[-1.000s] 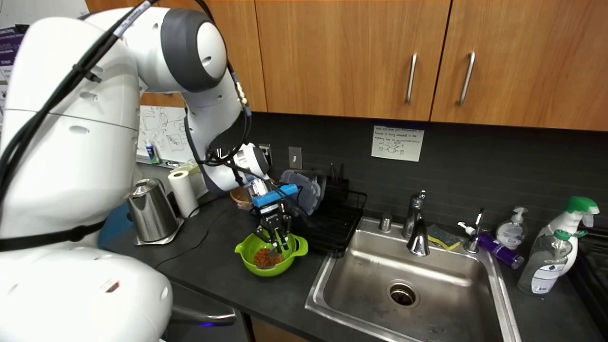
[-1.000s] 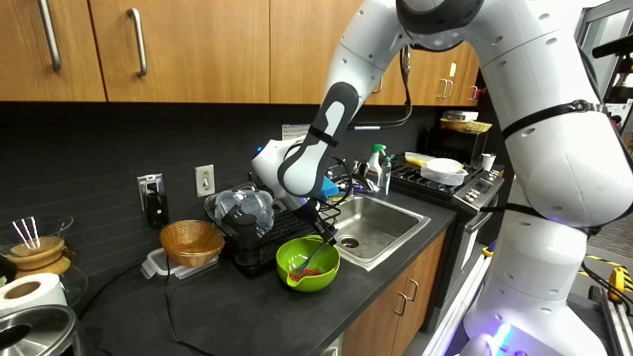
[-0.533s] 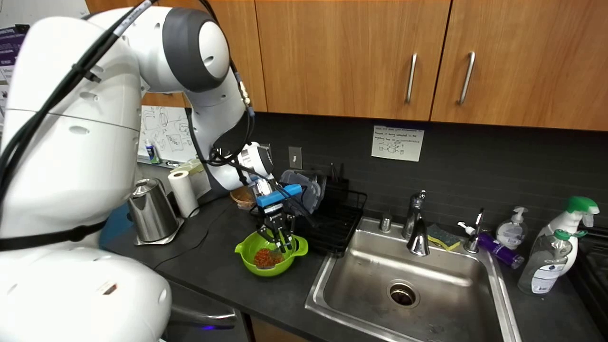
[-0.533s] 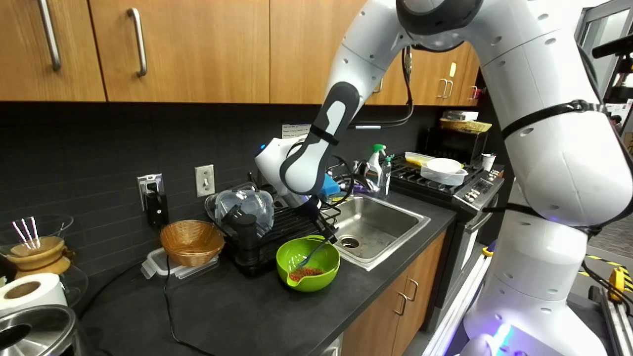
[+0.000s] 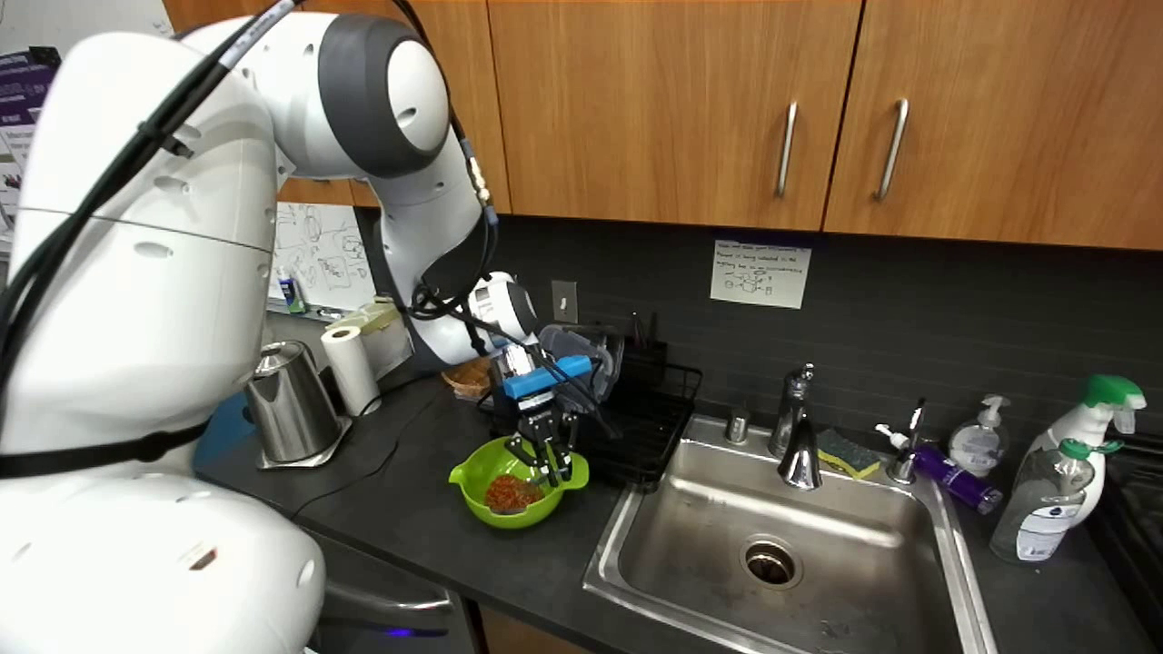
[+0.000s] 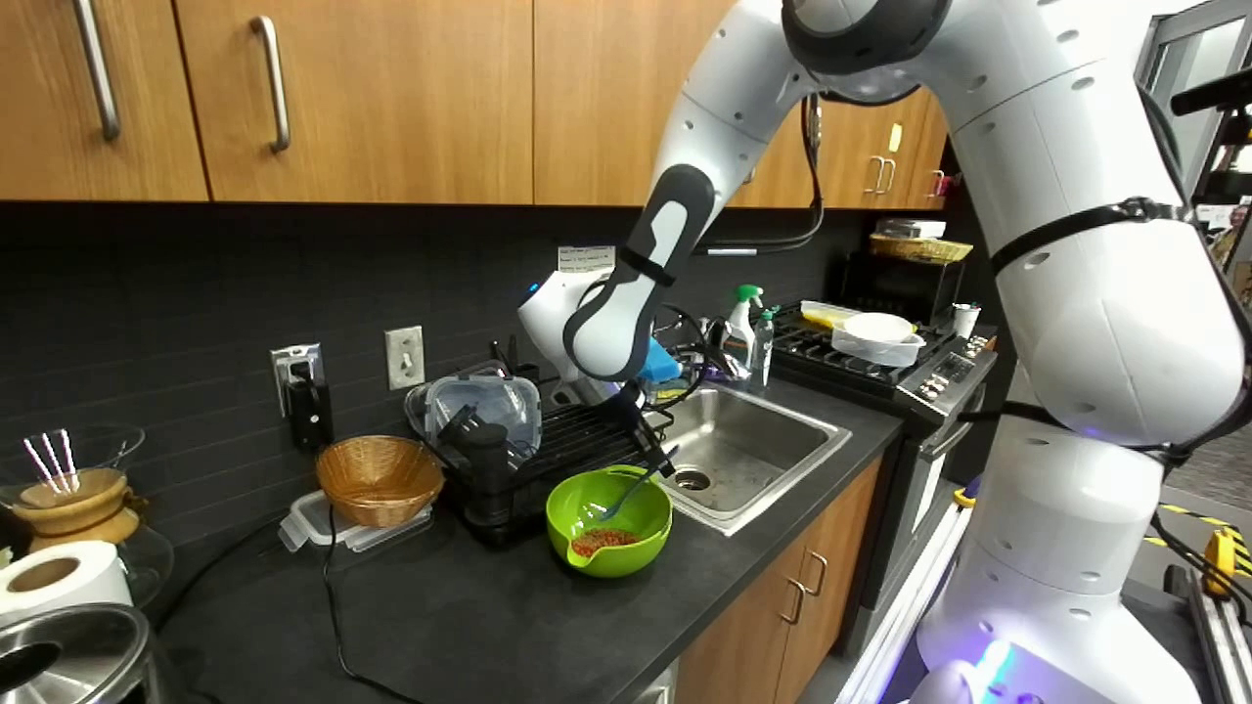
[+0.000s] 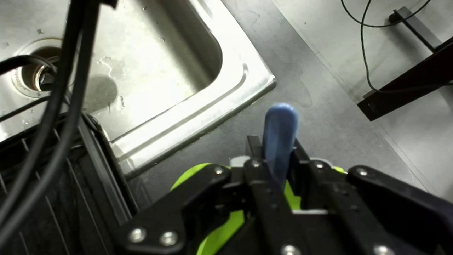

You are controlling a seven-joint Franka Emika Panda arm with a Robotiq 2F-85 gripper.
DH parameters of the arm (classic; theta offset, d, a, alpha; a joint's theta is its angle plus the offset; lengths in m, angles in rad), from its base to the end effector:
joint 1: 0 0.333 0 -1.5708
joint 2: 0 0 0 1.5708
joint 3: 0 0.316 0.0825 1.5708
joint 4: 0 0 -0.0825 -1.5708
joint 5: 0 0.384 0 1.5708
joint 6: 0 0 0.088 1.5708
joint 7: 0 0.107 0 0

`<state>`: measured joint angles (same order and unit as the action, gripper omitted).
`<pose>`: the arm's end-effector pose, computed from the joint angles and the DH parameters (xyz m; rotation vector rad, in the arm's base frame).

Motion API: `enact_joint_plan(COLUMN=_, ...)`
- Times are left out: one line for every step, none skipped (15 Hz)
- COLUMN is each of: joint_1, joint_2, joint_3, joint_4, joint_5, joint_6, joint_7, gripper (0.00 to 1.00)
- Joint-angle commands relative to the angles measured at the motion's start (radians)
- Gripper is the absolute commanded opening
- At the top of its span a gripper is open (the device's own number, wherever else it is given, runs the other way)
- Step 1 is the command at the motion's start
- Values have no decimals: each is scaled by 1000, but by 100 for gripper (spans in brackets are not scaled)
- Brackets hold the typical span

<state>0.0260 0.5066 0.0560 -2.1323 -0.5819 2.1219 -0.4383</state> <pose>0.5130 0.0190 0.1393 2.4428 1.2716 -0.7843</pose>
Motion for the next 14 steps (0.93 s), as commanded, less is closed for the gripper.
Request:
enact_joint_plan(joint_1=5, joint_2=4, joint_3=-3, joint_4=4, joint_5=5, joint_6=-11, joint_7=2, gripper=5)
enact_joint_plan(joint_1=7, joint_2=4, joint_3=-3, joint_4=2, joint_5=5, joint_6=-16, joint_7=3, gripper=5)
enact_joint_plan(joint_1=8, joint_2=5, joint_3=-3, joint_4=1, joint_5=5, joint_6=-23, joint_7=4, gripper=5)
enact_joint_plan(joint_1=11, joint_2=6, joint_3=-4, joint_4=1, joint_5=3, joint_6=-32, joint_7=7, gripper=5)
enact_joint_plan(joint_1=12, joint_2=8, joint_3=-4, joint_4=0, joint_5=3, joint_6=-41, joint_7=9, gripper=5)
enact_joint_plan(joint_1=13, joint_2=10, joint_3=-4, joint_4=0, joint_5=3, joint_6=-50, joint_7=10, gripper=5)
enact_joint_plan(joint_1=13, joint_2=13, joint_3=-4, joint_4=1, joint_5=4, joint_6=-56, joint_7=8, gripper=5)
enact_joint_plan(joint_1=12, joint_2=17, joint_3=-4, joint_4=1, joint_5=5, joint_6=-61, joint_7=8, gripper=5)
enact_joint_plan(joint_1=11, joint_2=22, joint_3=-4, joint_4=2, joint_5=6, joint_6=-67, joint_7=7, gripper=5)
enact_joint_plan(joint_1=11, joint_2=26, joint_3=-3, joint_4=3, joint_5=6, joint_6=-74, joint_7=6, gripper=5)
enact_joint_plan(joint_1=13, joint_2=29, joint_3=-1, joint_4=4, joint_5=5, joint_6=-78, joint_7=6, gripper=5)
enact_joint_plan(joint_1=15, joint_2=31, joint_3=1, joint_4=4, joint_5=5, joint_6=-81, joint_7=6, gripper=5)
enact_joint_plan(joint_1=19, joint_2=33, joint_3=4, joint_4=7, joint_5=1, joint_6=-84, joint_7=5, gripper=5)
enact_joint_plan(joint_1=24, joint_2=36, joint_3=7, joint_4=10, joint_5=-1, joint_6=-87, joint_7=4, gripper=5)
